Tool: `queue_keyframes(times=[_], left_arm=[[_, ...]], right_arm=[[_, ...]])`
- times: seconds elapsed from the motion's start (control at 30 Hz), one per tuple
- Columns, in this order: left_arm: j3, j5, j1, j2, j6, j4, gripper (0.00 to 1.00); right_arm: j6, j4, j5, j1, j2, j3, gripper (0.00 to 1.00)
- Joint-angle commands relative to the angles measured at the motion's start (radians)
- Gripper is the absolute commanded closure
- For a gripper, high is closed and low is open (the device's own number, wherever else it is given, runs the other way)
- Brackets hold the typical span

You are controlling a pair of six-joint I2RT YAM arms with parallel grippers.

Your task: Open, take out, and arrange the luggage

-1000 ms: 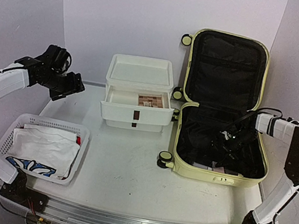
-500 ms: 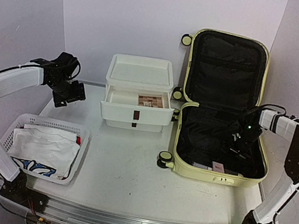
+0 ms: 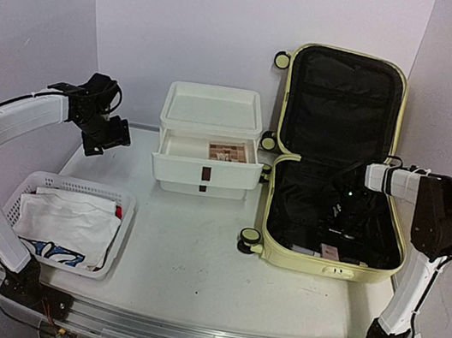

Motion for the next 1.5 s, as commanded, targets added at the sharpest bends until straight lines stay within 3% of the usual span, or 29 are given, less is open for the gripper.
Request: queue_keyframes(times=[0.0, 0.27, 0.53, 0.7, 0.87, 1.03, 1.1, 1.3, 1.47], left_arm=[[0.042, 0.005, 0.005, -0.017, 0.023, -0.003, 0.19], [0.031, 0.015, 0.005, -0.039, 0.029, -0.003, 0.19], [0.014, 0.015, 0.004, -0.067, 0.023, -0.003, 0.19], [0.004, 0.017, 0.004, -0.087, 0.026, -0.003, 0.19], [0.005, 0.014, 0.005, -0.108, 0.046, -0.003, 0.19], [0.001, 0.022, 0.005, -0.125, 0.062, -0.003, 0.20], [-0.002, 0.029, 0.005, -0.133, 0.062, -0.003, 0.19], [-0.023, 0.041, 0.005, -0.160, 0.039, -0.003, 0.20], [-0.034, 0.047, 0.004, -0.169, 0.030, -0.003, 0.20]], right_arm=[[0.024, 0.005, 0.037, 0.016, 0.014, 0.036, 0.21], [0.016, 0.015, 0.058, 0.021, 0.017, 0.011, 0.40], [-0.002, 0.028, 0.079, 0.024, -0.004, -0.021, 0.41], [0.001, 0.030, 0.073, 0.028, -0.067, -0.022, 0.51], [0.021, 0.037, 0.090, 0.027, -0.173, -0.032, 0.52], [0.031, 0.066, 0.112, 0.028, -0.205, -0.058, 0.47], [0.069, 0.069, 0.113, 0.020, -0.191, -0.058, 0.31], [0.131, 0.079, -0.012, 0.000, -0.119, -0.055, 0.12], [0.142, 0.101, -0.015, -0.014, -0.059, -0.044, 0.08]])
